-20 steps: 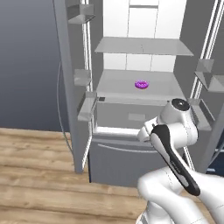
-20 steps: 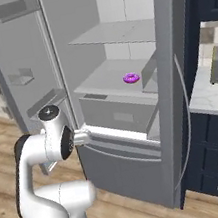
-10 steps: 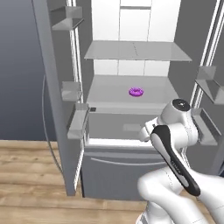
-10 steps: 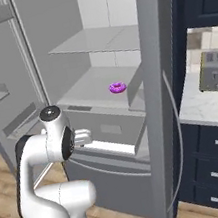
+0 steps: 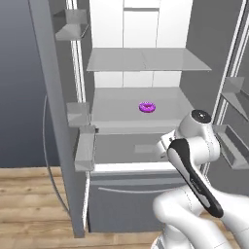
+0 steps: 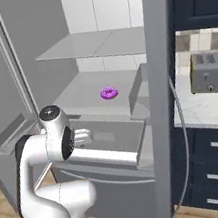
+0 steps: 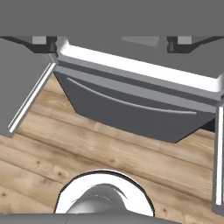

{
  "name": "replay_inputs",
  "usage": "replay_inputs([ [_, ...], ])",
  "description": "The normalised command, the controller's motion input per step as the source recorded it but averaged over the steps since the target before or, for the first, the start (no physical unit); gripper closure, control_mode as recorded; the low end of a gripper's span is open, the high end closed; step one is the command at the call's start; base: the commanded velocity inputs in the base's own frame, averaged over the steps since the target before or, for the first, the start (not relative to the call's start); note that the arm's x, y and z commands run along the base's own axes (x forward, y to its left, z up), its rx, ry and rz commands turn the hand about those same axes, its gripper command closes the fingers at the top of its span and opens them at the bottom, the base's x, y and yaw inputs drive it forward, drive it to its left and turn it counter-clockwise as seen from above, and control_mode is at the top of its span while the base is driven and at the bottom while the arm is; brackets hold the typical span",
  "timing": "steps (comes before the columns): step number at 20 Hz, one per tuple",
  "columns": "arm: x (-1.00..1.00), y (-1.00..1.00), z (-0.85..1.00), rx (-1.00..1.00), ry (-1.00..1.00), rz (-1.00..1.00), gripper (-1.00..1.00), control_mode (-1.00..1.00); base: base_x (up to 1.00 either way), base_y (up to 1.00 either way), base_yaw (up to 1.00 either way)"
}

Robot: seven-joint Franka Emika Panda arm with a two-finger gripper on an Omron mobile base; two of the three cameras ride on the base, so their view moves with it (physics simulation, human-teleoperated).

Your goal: Take the cake and donut from the fridge and place them on the empty tray on the dining counter.

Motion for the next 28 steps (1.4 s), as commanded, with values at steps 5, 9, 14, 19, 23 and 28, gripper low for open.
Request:
replay_inputs([
  [5, 0.00, 0.00, 0.00, 0.00, 0.00, 0.00, -1.00, 1.00, 0.39, 0.25, -0.27],
  [9, 0.00, 0.00, 0.00, 0.00, 0.00, 0.00, -1.00, 1.00, 0.28, 0.19, -0.32],
  [14, 0.00, 0.00, 0.00, 0.00, 0.00, 0.00, -1.00, 1.00, 0.29, 0.30, -0.28],
  [19, 0.00, 0.00, 0.00, 0.00, 0.00, 0.00, -1.00, 1.00, 0.36, 0.34, -0.27],
  [23, 0.00, 0.00, 0.00, 0.00, 0.00, 0.00, -1.00, 1.00, 0.33, 0.41, -0.25],
  [28, 0.00, 0.00, 0.00, 0.00, 0.00, 0.00, -1.00, 1.00, 0.25, 0.40, -0.23],
])
